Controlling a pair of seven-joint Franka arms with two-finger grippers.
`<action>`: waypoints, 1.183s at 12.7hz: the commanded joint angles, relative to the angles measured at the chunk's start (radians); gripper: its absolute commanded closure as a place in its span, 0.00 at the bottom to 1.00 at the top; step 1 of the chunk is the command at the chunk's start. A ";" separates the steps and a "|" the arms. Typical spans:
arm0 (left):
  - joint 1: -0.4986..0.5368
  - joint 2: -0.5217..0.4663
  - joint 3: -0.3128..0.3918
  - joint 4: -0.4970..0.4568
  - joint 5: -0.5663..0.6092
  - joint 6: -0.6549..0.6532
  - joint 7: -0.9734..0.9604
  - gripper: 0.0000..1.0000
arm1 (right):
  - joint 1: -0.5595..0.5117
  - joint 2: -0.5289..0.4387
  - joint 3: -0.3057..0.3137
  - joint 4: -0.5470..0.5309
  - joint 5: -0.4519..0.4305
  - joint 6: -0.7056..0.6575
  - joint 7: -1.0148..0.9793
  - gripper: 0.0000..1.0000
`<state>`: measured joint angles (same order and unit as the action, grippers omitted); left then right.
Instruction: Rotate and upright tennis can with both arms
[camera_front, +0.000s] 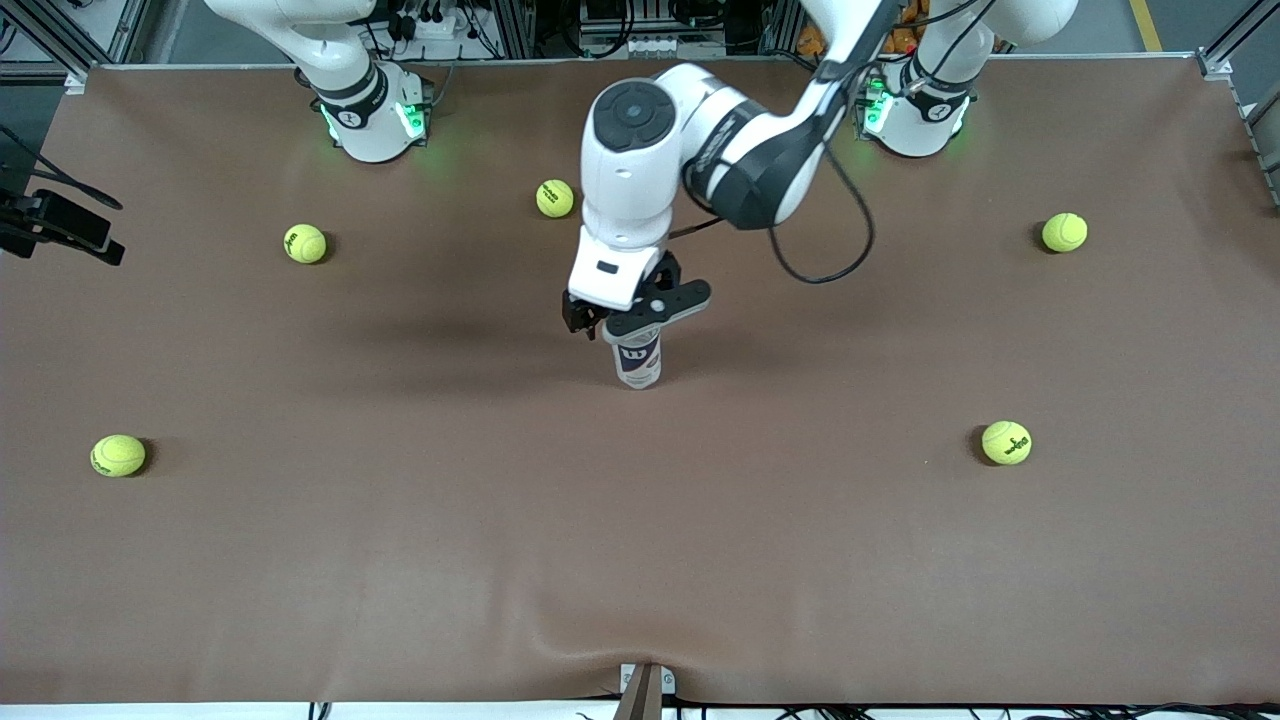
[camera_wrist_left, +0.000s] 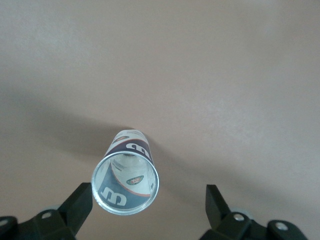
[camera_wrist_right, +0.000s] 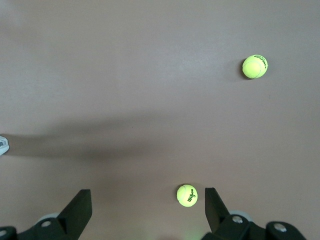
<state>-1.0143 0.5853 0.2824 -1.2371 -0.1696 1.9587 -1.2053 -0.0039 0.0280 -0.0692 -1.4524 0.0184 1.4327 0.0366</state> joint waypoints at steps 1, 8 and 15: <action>0.028 -0.045 0.000 -0.012 -0.010 -0.014 0.035 0.00 | -0.011 0.001 0.012 0.007 -0.009 -0.009 0.019 0.00; 0.232 -0.130 0.006 -0.016 -0.002 -0.126 0.441 0.00 | -0.011 0.001 0.012 0.007 -0.009 -0.009 0.019 0.00; 0.416 -0.154 0.000 -0.021 0.001 -0.216 0.743 0.00 | -0.011 0.001 0.012 0.007 -0.009 -0.009 0.019 0.00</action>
<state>-0.6361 0.4668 0.2921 -1.2398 -0.1696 1.7786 -0.5126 -0.0039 0.0283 -0.0689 -1.4524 0.0184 1.4324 0.0367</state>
